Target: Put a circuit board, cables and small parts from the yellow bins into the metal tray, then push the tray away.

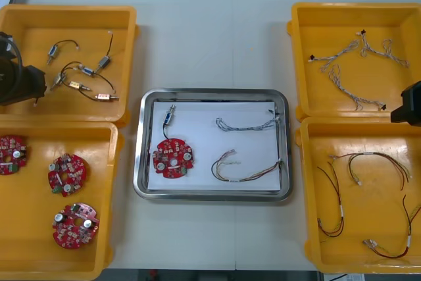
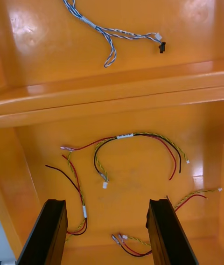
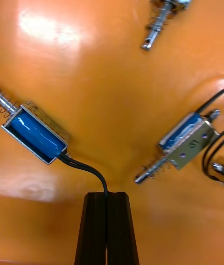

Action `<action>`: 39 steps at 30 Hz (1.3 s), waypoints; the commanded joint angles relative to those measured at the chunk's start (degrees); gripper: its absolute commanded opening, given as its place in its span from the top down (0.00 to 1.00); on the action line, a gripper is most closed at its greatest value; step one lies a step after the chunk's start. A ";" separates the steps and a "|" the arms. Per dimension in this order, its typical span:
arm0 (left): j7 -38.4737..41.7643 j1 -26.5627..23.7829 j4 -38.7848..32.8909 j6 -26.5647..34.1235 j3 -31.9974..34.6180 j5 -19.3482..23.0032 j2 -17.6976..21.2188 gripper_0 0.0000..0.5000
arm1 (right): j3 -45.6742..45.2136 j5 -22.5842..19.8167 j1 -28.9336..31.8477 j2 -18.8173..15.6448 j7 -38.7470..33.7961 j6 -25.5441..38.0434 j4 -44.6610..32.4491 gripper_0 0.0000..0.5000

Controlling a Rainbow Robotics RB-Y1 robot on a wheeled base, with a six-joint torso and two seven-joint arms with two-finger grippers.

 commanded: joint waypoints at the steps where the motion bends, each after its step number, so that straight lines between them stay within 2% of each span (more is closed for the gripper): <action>1: -4.22 -2.05 -2.73 -0.23 -1.32 1.79 1.89 1.00 | -2.78 -0.96 3.12 -2.40 -1.42 0.21 -2.83 0.00; 19: -6.07 -2.05 -3.87 0.38 -2.02 9.88 1.89 1.00 | -3.13 -2.19 6.81 -2.40 -1.68 0.21 -6.52 0.00; 22: -6.68 -2.05 -3.79 0.38 -2.11 8.91 1.89 1.00 | -3.13 -2.19 6.81 -2.40 -1.68 0.21 -6.52 0.00; 27: -7.56 -2.05 -4.58 1.61 -2.02 4.95 1.98 1.00 | -3.13 -2.19 6.81 -2.40 -1.68 0.21 -6.52 0.00; 35: -2.64 -2.05 -12.31 9.96 -2.11 -2.60 2.24 1.00 | -3.13 -2.19 6.81 -2.40 -1.68 0.21 -6.52 0.00; 39: -1.14 -2.05 -14.42 11.63 -2.11 -2.87 2.33 1.00 | -3.13 -2.19 6.81 -2.40 -1.68 0.21 -6.52 0.00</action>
